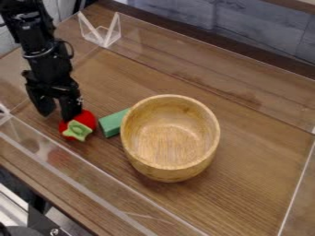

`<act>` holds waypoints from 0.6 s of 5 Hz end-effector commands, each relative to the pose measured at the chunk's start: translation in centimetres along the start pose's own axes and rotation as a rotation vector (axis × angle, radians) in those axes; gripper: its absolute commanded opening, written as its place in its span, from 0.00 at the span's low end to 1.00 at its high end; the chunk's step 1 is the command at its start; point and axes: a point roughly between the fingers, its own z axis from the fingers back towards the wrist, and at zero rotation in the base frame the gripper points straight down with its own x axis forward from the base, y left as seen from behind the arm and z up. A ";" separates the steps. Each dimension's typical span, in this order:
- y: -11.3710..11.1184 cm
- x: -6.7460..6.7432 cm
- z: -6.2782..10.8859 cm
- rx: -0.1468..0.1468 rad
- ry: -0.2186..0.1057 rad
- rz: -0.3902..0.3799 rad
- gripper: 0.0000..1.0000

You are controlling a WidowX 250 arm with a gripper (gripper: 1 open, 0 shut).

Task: Move the red fruit to the right

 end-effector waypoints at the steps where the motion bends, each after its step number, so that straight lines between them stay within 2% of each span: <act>1: 0.4 1.4 -0.3 0.005 -0.001 -0.090 1.00; 2: -0.1 1.4 -0.4 0.005 -0.008 -0.039 0.00; 3: -0.6 1.4 -0.4 0.005 -0.021 0.030 0.00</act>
